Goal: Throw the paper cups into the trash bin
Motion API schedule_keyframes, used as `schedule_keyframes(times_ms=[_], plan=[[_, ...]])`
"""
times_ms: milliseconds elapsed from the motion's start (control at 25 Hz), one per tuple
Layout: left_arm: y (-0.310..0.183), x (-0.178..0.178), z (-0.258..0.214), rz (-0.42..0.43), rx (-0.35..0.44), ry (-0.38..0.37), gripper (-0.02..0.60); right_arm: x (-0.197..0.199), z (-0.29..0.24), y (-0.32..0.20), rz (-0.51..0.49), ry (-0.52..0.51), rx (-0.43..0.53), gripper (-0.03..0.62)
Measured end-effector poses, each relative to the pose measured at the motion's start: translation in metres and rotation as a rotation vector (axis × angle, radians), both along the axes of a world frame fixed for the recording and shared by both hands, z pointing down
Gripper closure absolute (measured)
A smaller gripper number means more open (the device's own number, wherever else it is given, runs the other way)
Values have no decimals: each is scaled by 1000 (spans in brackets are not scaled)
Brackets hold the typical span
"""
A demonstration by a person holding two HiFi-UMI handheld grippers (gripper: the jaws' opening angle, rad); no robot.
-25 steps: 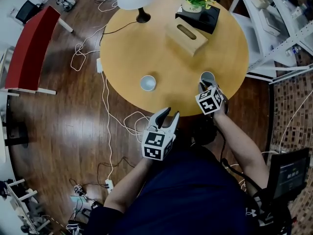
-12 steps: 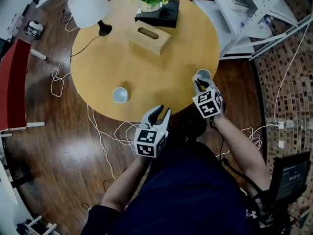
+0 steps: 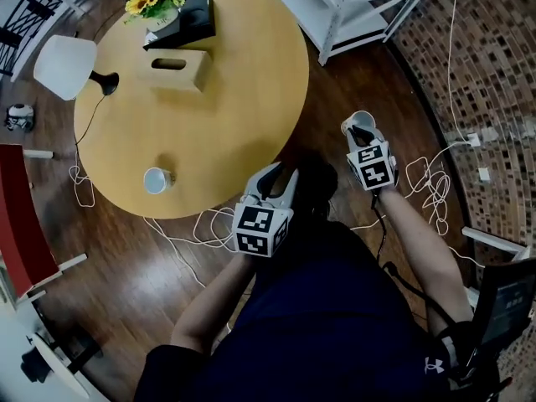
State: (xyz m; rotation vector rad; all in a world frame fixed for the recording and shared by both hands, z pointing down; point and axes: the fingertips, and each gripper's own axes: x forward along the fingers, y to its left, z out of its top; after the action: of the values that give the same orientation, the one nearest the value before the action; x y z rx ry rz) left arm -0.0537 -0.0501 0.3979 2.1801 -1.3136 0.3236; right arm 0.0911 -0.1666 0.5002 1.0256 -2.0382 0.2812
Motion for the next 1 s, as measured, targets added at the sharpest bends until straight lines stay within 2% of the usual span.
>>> schedule_keyframes(times_ms=[160,280,520,640,720,840,1000], plan=[[10,27,10,5,-52,-33,476,29,34,22,11,-31,-38,560],[17,39,23,-12,-83,-61,476,36,59,43,-4,-45,-79,560],[32,45,71,-54,-143,-87,476,30,135,78,-104,-2,-149,560],[41,53,104,-50,-186,-84,476,28,180,99,-111,-1,-185,560],[44,54,130,-8,-200,-119,476,21,208,110,-99,-3,-213,560],[46,60,167,111,-174,-194,476,7,248,123,-97,-21,-250,560],[49,71,216,206,-184,-185,476,-1,294,132,-98,-44,-274,560]])
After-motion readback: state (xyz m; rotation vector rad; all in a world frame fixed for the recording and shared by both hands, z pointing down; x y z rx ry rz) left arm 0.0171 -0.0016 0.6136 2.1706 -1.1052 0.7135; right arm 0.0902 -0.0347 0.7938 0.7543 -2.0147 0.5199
